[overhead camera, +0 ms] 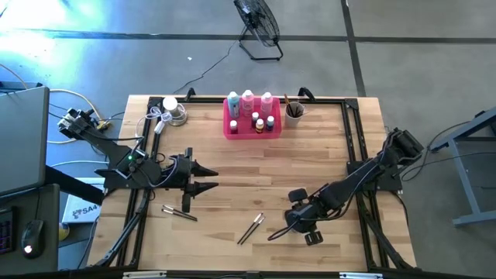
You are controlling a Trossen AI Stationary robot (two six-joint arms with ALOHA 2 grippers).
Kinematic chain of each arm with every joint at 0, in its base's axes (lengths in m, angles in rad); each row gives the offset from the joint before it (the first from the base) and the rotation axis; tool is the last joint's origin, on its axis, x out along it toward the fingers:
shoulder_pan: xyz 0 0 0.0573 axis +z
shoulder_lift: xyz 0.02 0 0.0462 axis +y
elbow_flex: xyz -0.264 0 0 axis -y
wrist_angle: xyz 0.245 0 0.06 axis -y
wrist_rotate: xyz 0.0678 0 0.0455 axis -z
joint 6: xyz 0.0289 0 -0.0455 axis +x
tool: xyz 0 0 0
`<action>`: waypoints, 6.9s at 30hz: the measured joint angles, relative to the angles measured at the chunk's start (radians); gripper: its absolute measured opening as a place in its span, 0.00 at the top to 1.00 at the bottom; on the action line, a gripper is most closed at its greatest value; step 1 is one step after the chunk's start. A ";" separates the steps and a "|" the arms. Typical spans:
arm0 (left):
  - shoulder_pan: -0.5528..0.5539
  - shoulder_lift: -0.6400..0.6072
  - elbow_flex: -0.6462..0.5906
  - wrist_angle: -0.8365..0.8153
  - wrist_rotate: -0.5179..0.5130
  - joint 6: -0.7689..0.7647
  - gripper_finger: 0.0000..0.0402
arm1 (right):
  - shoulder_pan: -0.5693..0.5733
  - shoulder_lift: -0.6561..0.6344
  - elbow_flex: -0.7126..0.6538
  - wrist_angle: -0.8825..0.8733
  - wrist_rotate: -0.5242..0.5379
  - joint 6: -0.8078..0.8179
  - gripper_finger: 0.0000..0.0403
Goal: Pick & Place Paint Supplies
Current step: Put the small blue paint bottle into the pink bin, then move the silver paintbrushes to the center of the table
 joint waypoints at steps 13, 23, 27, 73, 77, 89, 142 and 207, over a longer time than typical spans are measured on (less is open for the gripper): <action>0.000 0.000 0.000 0.000 0.000 -0.040 0.63 | 0.000 0.000 0.000 -0.001 0.006 0.061 0.69; 0.000 0.000 0.000 0.001 0.030 -0.052 0.63 | -0.036 -0.010 0.022 -0.010 0.023 0.126 0.68; 0.000 -0.007 0.000 0.000 0.034 -0.052 0.63 | -0.066 -0.020 0.062 -0.040 0.026 0.120 0.69; 0.000 -0.379 0.000 -0.375 0.000 -0.025 0.63 | -0.747 0.055 0.493 -0.043 -0.007 -0.293 0.72; 0.000 -0.410 0.000 -0.391 -0.019 -0.025 0.63 | -0.775 0.152 0.624 -0.094 0.018 -0.369 0.71; 0.000 -0.459 0.000 -0.459 -0.045 -0.025 0.63 | -0.892 0.389 0.927 -0.280 0.052 -0.490 0.72; 0.000 -0.466 0.000 -0.501 -0.045 -0.029 0.63 | -0.977 0.604 0.921 -0.279 -0.005 -0.531 0.75; 0.000 -0.465 0.000 -0.554 -0.044 0.009 0.63 | -0.813 0.216 0.792 -0.068 -0.162 -0.366 0.99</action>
